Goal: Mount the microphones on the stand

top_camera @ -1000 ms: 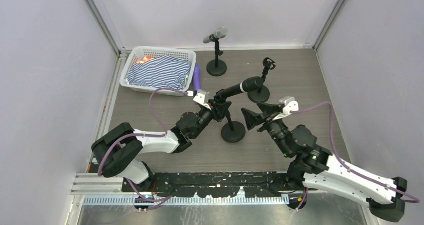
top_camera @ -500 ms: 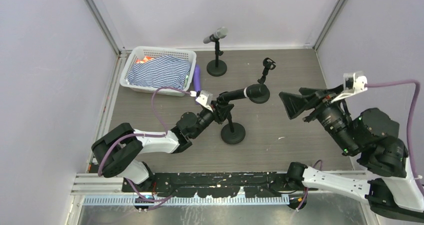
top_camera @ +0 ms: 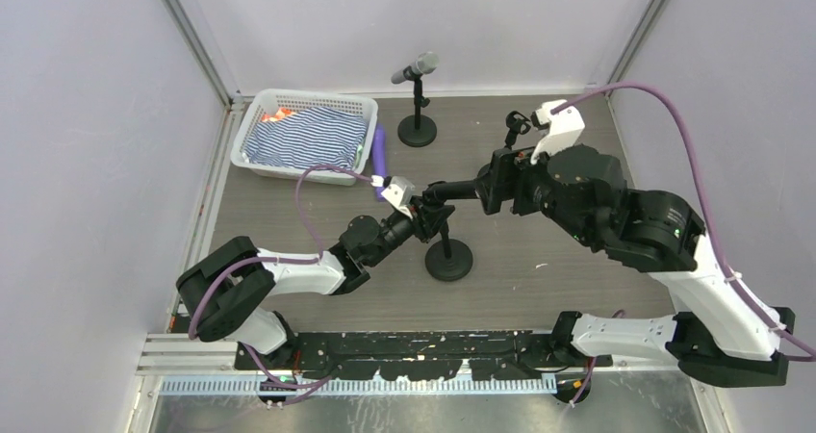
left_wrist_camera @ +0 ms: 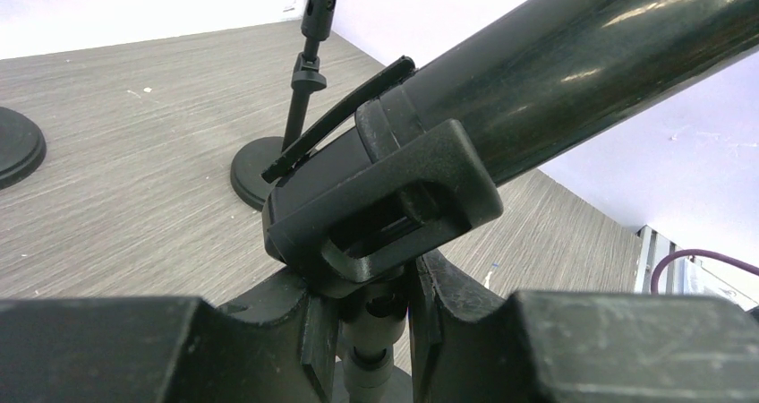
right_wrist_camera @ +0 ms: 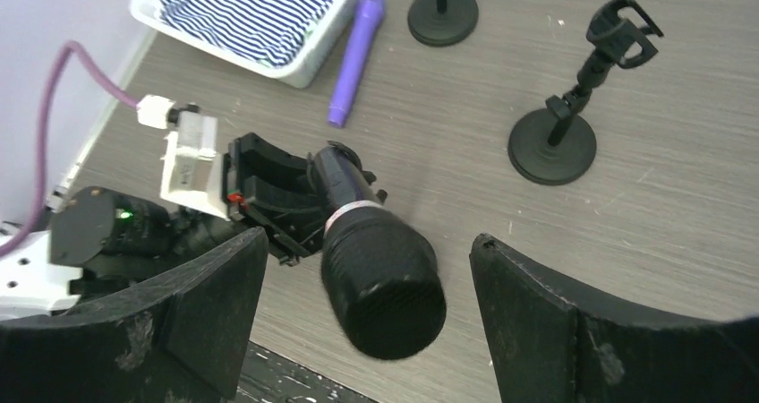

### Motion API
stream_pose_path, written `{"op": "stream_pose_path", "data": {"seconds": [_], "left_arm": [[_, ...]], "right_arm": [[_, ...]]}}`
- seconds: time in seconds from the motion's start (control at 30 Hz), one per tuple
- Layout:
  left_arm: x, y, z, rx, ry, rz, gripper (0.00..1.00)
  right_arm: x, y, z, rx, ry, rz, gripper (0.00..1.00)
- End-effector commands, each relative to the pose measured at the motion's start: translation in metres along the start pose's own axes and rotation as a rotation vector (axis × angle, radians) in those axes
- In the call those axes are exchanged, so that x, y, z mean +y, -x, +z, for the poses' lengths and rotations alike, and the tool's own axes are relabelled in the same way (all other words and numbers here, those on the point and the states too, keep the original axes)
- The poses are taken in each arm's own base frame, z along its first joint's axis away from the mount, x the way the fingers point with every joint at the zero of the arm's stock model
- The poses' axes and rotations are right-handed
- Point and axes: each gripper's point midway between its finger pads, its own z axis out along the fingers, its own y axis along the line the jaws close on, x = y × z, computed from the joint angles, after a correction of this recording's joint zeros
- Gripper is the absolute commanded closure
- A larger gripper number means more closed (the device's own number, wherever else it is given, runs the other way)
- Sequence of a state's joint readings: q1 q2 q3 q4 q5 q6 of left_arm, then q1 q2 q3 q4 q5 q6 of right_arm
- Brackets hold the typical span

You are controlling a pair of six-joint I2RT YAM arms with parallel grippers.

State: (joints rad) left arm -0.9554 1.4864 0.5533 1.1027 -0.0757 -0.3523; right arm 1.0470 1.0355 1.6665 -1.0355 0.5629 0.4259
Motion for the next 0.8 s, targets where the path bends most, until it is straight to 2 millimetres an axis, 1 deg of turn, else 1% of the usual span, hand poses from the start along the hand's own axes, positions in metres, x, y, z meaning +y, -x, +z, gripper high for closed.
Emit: {"op": "stream_pose_path", "data": {"seconds": [0.0, 0.17, 0.33, 0.47, 0.6, 0.77], "left_arm": [[-0.022, 0.031, 0.006, -0.091, -0.085, -0.029, 1.00], [-0.023, 0.031, 0.006, -0.091, -0.087, -0.025, 1.00], [-0.023, 0.030, 0.006, -0.084, -0.088, -0.017, 1.00], [-0.021, 0.028, 0.006, -0.078, -0.079, -0.013, 1.00], [-0.021, 0.027, 0.007, -0.074, -0.079, -0.013, 1.00], [-0.022, 0.026, 0.008, -0.070, -0.082, -0.011, 1.00]], "right_arm": [[-0.004, 0.002, 0.000, 0.044, 0.022, 0.047, 0.12], [-0.006, -0.009, 0.015, 0.123, 0.067, 0.111, 0.15], [-0.001, -0.015, 0.022, 0.166, 0.099, 0.117, 0.16], [0.004, -0.017, 0.023, 0.184, 0.118, 0.110, 0.16], [0.004, -0.025, 0.029, 0.222, 0.114, 0.095, 0.16], [0.002, -0.028, 0.034, 0.235, 0.096, 0.084, 0.22]]}}
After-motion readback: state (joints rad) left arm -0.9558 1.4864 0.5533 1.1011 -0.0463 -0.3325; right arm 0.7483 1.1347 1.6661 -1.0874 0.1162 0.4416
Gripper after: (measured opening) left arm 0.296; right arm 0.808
